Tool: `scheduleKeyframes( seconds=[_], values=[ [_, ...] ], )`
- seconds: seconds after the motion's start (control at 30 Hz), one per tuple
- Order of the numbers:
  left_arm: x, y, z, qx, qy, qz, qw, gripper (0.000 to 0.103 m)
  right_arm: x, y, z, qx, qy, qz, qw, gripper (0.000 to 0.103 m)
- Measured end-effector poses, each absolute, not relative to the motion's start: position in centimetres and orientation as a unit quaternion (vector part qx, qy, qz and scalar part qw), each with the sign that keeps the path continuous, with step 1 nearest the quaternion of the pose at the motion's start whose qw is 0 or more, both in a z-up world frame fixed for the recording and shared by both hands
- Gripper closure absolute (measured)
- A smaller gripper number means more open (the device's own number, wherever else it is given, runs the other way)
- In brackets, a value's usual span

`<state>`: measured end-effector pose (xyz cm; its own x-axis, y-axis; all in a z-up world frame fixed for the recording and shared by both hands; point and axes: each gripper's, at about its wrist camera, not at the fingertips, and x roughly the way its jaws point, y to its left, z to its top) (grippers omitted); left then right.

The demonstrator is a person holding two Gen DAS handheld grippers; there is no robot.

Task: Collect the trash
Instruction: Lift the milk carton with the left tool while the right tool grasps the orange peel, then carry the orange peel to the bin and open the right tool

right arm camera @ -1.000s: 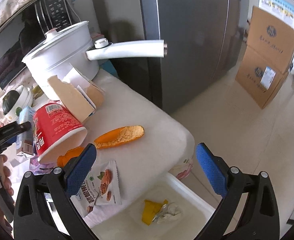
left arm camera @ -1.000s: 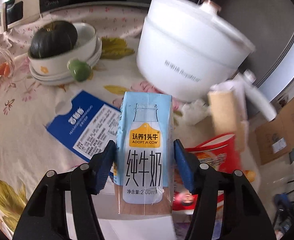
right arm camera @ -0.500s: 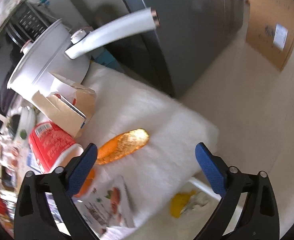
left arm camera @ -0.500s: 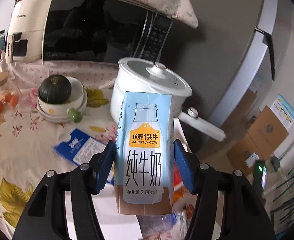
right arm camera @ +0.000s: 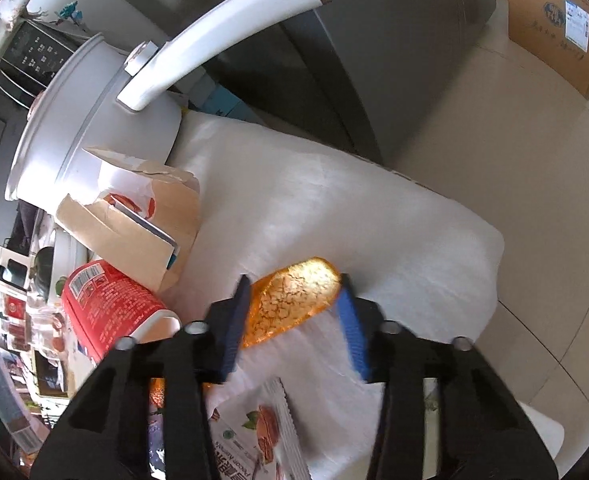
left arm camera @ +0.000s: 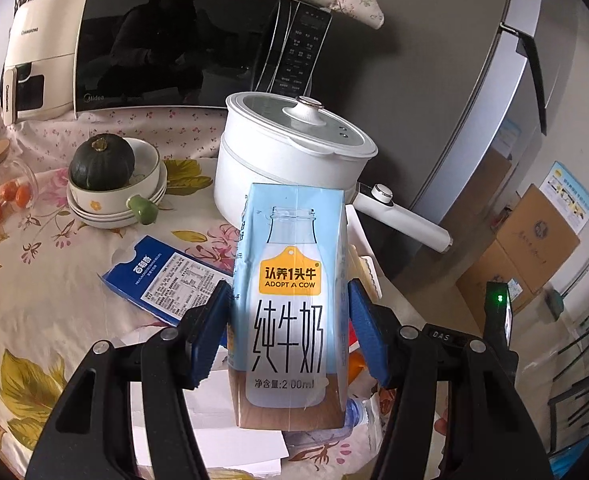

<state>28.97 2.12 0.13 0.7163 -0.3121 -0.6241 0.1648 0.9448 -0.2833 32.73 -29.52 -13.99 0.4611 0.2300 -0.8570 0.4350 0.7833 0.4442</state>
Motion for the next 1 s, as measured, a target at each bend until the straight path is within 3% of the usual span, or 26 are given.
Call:
scheduleKeyframes(
  seconds=[0.03,0.13,1.0],
  values=[
    [29.0,2.2,0.1,-0.103,0.353,-0.129,0.921,0.044,32.9,-29.5,-14.2,0.324,0.518,-0.067,0.789,0.091],
    [28.9,2.4,0.0,-0.101,0.355,-0.127,0.921,0.044,32.9,-29.4,-14.4,0.322,0.515,-0.075,0.791,0.100],
    [26.7,0.1,1.4,-0.100,0.333,-0.164,0.923,0.044,28.0,-30.6,-5.7,0.262,0.426,-0.078,0.862,0.101]
  ],
)
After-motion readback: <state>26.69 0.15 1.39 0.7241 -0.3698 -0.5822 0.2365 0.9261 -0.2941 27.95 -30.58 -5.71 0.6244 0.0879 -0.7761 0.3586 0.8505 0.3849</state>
